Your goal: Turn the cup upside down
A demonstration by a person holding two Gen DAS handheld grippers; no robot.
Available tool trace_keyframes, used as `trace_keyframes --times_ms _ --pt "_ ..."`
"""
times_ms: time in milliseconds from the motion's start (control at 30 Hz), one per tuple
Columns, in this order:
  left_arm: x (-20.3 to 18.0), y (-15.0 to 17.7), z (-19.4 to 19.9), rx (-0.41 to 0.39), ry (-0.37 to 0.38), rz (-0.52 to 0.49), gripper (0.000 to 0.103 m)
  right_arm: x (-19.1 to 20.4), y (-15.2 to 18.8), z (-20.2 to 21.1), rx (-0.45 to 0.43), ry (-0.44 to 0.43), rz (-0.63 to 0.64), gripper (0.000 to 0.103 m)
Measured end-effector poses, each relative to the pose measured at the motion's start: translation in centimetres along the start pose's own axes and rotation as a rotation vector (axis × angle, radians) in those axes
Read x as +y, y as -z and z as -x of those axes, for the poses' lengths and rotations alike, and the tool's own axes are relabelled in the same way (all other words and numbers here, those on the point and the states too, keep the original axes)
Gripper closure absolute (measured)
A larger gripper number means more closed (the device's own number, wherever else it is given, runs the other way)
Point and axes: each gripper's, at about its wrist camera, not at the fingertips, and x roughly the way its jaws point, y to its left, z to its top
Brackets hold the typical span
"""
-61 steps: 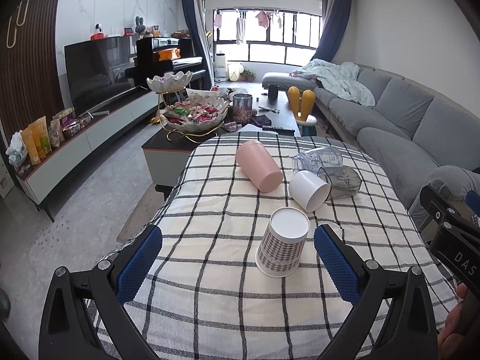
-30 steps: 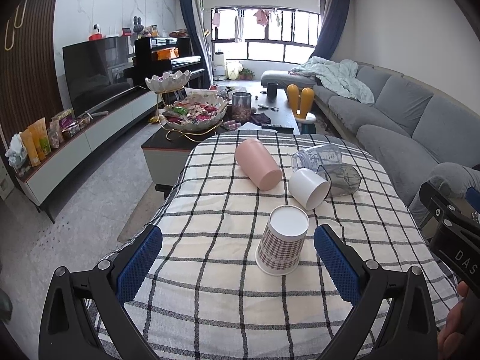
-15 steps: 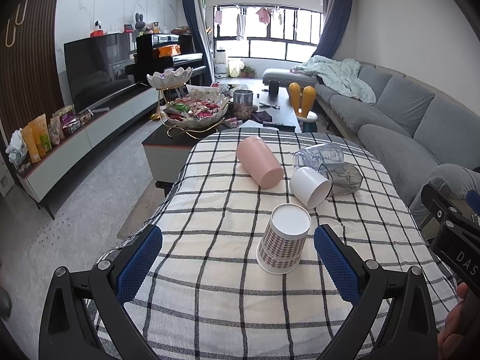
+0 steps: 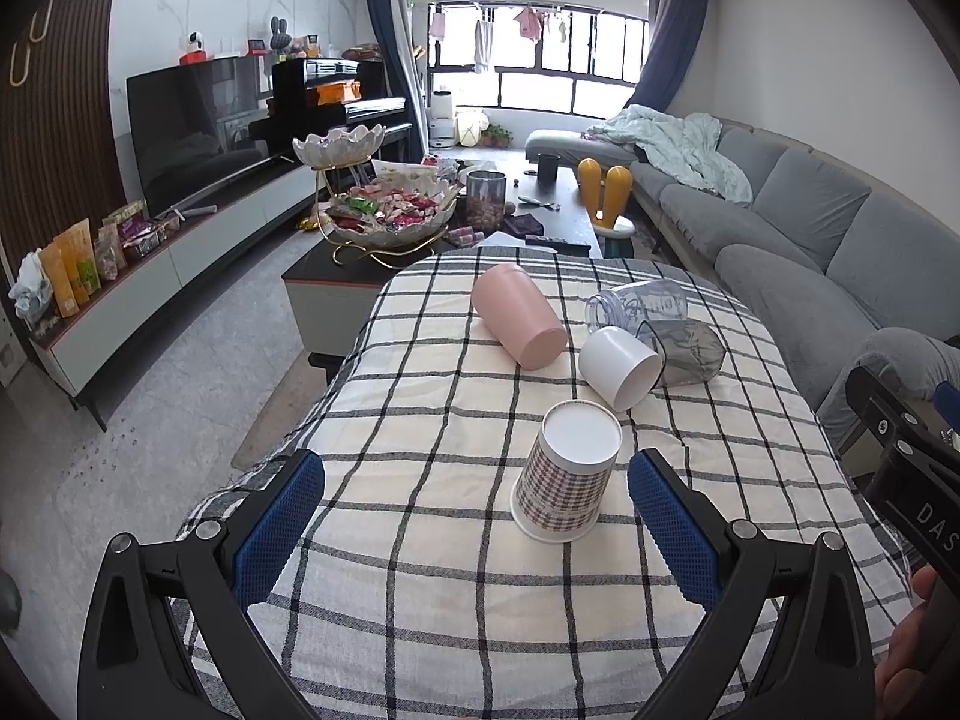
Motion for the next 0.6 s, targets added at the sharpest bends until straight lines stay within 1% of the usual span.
trace_keyframes --times_ms 600 --pt "0.15 0.2 -0.25 0.005 -0.016 -0.009 0.0 -0.06 -0.04 0.04 0.002 0.001 0.0 0.001"
